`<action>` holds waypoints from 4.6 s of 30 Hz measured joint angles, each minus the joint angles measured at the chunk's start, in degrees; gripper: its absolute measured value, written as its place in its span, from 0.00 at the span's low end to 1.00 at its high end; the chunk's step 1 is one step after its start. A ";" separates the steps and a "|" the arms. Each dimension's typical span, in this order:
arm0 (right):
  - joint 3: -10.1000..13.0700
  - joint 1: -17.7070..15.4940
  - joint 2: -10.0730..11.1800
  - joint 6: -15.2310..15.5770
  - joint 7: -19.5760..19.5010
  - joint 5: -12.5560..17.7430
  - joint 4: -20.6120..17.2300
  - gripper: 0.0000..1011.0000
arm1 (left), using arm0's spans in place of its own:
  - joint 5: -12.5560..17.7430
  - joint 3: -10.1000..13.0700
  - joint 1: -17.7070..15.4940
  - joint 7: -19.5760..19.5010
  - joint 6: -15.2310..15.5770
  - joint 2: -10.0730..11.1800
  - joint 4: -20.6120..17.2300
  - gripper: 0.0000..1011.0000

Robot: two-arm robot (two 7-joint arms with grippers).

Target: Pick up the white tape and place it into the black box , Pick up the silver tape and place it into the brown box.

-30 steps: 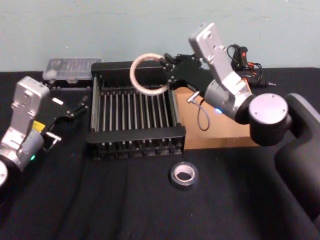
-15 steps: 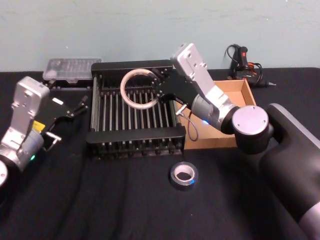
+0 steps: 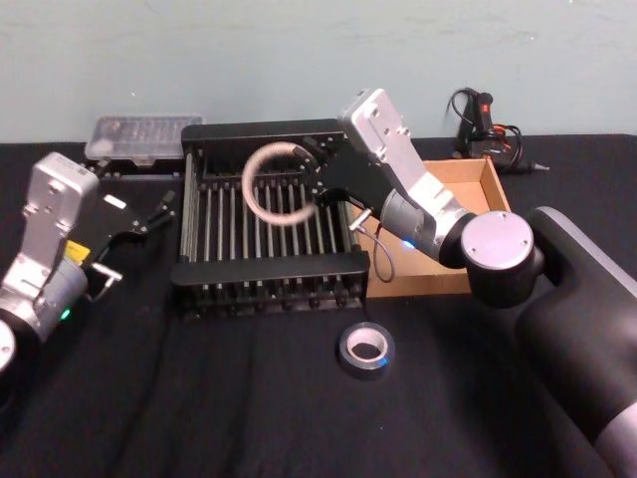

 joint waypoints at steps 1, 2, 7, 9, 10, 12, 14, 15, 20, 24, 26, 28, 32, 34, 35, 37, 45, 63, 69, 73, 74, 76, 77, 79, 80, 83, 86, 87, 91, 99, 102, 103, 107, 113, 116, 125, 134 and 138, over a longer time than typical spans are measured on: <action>0.00 0.00 0.00 0.00 0.00 0.01 -0.01 0.17 | 0.00 0.00 0.00 0.00 0.00 0.00 0.00 0.99; 0.01 -0.01 0.00 0.01 0.00 0.02 -0.02 0.19 | 0.00 0.00 0.00 0.00 0.00 0.00 0.00 0.99; 0.04 -0.03 0.00 0.01 0.00 0.07 -0.04 0.36 | 0.00 0.00 0.00 0.00 0.00 0.00 0.00 0.99; 0.06 -0.03 0.00 0.02 0.00 0.09 -0.06 0.41 | 0.00 0.00 0.00 0.00 0.00 0.00 0.00 0.99; 0.06 -0.03 0.00 0.02 0.00 0.09 -0.07 0.44 | 0.00 0.00 0.00 0.00 0.00 0.00 0.00 0.99; 0.06 -0.03 0.00 0.02 0.00 0.11 -0.08 0.50 | 0.00 0.00 0.00 0.00 0.00 0.00 0.00 0.99; 0.07 -0.03 0.00 0.02 0.00 0.12 -0.08 0.57 | 0.00 0.00 0.00 0.00 0.00 0.00 0.00 0.99; 0.07 -0.03 0.00 0.02 0.00 0.13 -0.08 0.60 | 0.00 0.00 0.00 0.00 0.00 0.00 0.00 0.99; 0.07 -0.03 0.00 0.02 0.00 0.16 -0.08 0.75 | 0.00 0.00 0.00 0.00 0.00 0.00 0.00 0.99; 0.07 -0.03 0.00 0.02 0.00 0.19 -0.08 0.85 | 0.00 0.00 0.00 0.00 0.00 0.00 0.00 0.99; 0.07 -0.03 0.00 0.02 0.00 0.20 -0.08 0.92 | 0.00 0.00 0.00 0.00 0.00 0.00 0.00 0.99; 0.07 -0.03 0.00 0.02 0.00 0.20 -0.08 0.95 | 0.00 0.00 0.00 0.00 0.00 0.00 0.00 0.99; 0.07 -0.03 0.00 0.01 0.00 0.20 -0.08 0.99 | 0.00 0.00 0.00 0.00 0.00 0.00 0.00 0.99; 0.06 -0.03 0.00 0.02 0.00 0.20 -0.07 0.99 | 0.00 0.00 0.00 0.00 0.00 0.00 0.00 0.99; 0.06 -0.03 0.00 0.01 0.00 0.20 -0.07 0.99 | 0.00 0.00 0.00 0.00 0.00 0.00 0.00 0.99; 0.06 -0.03 0.00 0.02 0.00 0.20 -0.07 0.99 | 0.00 0.00 0.00 0.00 0.00 0.00 0.00 0.99; 0.81 -0.78 0.71 -0.08 0.32 0.60 -1.29 0.99 | 0.00 0.00 0.00 0.00 0.00 0.00 0.00 0.99; 6.02 -10.58 7.80 4.74 1.31 5.23 -17.25 0.99 | 0.00 0.00 0.00 0.00 0.00 0.00 0.00 0.99; 7.94 -15.36 10.60 7.18 0.96 6.71 -23.49 0.99 | 0.00 0.00 0.00 0.00 0.00 0.00 0.00 0.99; 8.91 -18.40 12.18 8.80 0.84 7.51 -26.66 0.99 | 0.00 0.00 0.00 0.00 0.00 0.00 0.00 0.99; 9.14 -19.08 12.55 9.16 0.82 7.71 -27.36 0.99 | 0.00 0.00 0.00 0.00 0.00 0.00 0.00 0.99; 9.98 -21.36 13.66 10.37 0.74 8.39 -29.44 0.99 | 0.00 0.00 0.00 0.00 0.00 0.00 0.00 0.99; 10.19 -21.92 13.93 10.73 0.70 8.59 -29.96 0.99 | 0.00 0.00 0.00 0.00 0.00 0.00 0.00 0.99; 10.63 -23.16 14.53 11.48 0.65 8.97 -31.03 0.99 | 0.00 0.00 0.00 0.00 0.00 0.00 0.00 0.99; 11.00 -24.14 15.02 12.00 0.60 9.27 -31.95 0.99 | 0.00 0.00 0.00 0.00 0.00 0.01 0.00 0.99; 11.51 -25.70 15.75 12.82 0.56 9.67 -33.28 0.99 | 0.00 0.00 0.00 0.00 0.00 0.00 0.00 0.99; 12.14 -28.03 16.82 14.17 0.71 10.52 -35.31 0.99 | 0.00 0.00 0.00 0.00 0.00 0.00 0.00 0.99; 12.18 -28.44 17.03 14.47 0.82 10.68 -35.68 0.99 | 0.00 0.00 0.00 0.00 0.00 0.00 0.00 0.99; 12.25 -29.94 17.74 16.18 1.14 11.37 -36.83 0.99 | 0.00 0.00 0.00 0.00 0.00 0.00 0.00 0.99; 11.24 -31.01 18.73 20.32 1.88 12.31 -38.29 0.99 | 0.00 0.00 0.00 0.00 0.00 0.00 0.00 0.99; 10.73 -31.08 19.05 22.60 2.25 12.82 -38.85 0.99 | 0.00 0.00 0.00 0.00 0.00 0.00 0.00 0.99; 10.58 -31.07 19.14 23.13 2.37 12.95 -38.96 0.99 | 0.00 0.00 0.00 0.00 0.00 0.00 0.00 0.99; 9.54 -30.71 19.58 26.44 3.04 13.68 -39.37 0.99 | 0.00 0.00 0.00 0.00 0.00 0.00 0.00 0.99; 8.17 -30.09 19.81 29.93 3.23 14.29 -39.39 0.99 | 0.00 0.00 0.00 0.00 0.00 0.00 0.00 0.99; 7.53 -29.63 19.81 30.97 3.24 14.40 -39.02 0.99 | 0.00 0.00 0.00 0.00 0.00 0.00 0.00 0.99; 5.41 -27.59 19.88 33.19 3.79 14.21 -37.47 0.99 | 0.00 0.00 0.00 0.00 0.00 0.00 0.00 0.99; 4.13 -25.68 19.14 34.26 3.88 13.67 -35.55 0.99 | 0.00 0.00 0.00 0.00 0.00 0.00 0.00 0.99; 3.66 -24.81 18.75 34.57 3.91 13.34 -34.68 0.99 | 0.00 0.00 0.00 0.00 0.00 0.00 0.00 0.99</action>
